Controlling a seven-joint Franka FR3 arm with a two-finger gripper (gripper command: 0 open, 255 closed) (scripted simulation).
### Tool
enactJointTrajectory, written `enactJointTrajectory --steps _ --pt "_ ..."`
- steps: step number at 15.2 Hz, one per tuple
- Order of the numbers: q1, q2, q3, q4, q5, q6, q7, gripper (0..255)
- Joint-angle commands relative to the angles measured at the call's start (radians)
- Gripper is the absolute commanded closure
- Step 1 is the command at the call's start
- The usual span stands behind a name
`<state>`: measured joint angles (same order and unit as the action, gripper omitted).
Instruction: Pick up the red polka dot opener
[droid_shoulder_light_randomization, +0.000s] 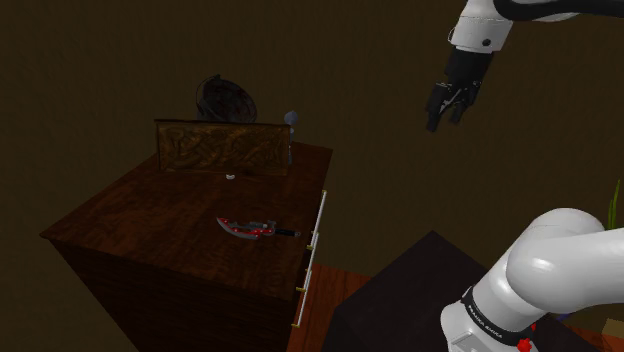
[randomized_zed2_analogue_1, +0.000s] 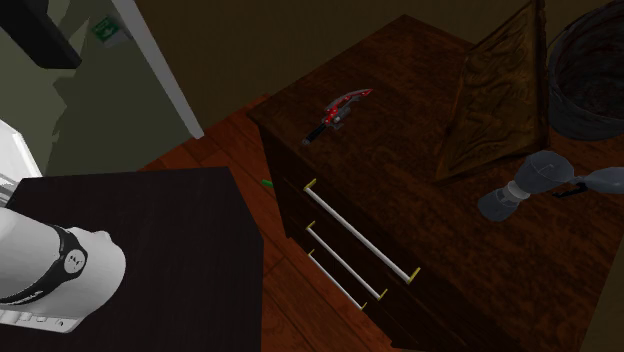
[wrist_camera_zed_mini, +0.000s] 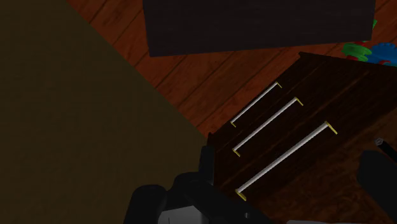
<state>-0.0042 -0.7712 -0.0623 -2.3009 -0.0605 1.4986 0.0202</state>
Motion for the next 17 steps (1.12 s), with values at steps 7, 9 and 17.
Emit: enactJointTrajectory --steps 7,9,17 --pt "0.058 0.122 0.047 -0.045 0.03 0.169 -0.009 0" --pt "0.077 0.169 0.064 -0.051 0.038 0.223 -0.013 0" --pt "0.145 0.384 0.133 -0.037 0.057 0.427 -0.025 0"
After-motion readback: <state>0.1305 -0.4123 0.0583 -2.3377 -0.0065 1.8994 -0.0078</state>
